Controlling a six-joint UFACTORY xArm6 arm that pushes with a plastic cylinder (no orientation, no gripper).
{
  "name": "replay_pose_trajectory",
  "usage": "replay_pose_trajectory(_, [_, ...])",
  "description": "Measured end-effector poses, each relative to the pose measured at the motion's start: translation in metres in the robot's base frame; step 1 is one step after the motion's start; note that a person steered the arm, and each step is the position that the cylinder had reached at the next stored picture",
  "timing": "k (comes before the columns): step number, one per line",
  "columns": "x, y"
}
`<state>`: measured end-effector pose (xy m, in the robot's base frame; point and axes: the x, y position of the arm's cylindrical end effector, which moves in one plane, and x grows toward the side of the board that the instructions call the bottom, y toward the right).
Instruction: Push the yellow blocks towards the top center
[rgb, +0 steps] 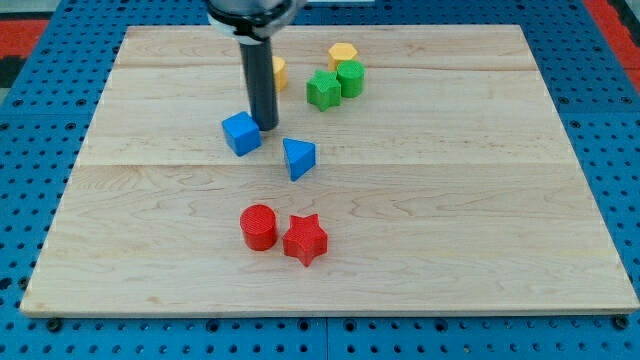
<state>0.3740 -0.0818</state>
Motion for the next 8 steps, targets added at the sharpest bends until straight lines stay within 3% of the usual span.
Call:
replay_pose_trajectory(2, [-0.055, -0.018])
replay_pose_trajectory(3, [-0.076, 0.008])
replay_pose_trajectory(4, [-0.083, -0.026])
replay_pose_trajectory(5, [-0.104, 0.016])
replay_pose_trajectory(6, [-0.088, 0.059])
replay_pose_trajectory(7, [-0.065, 0.027])
replay_pose_trajectory(8, [-0.064, 0.074])
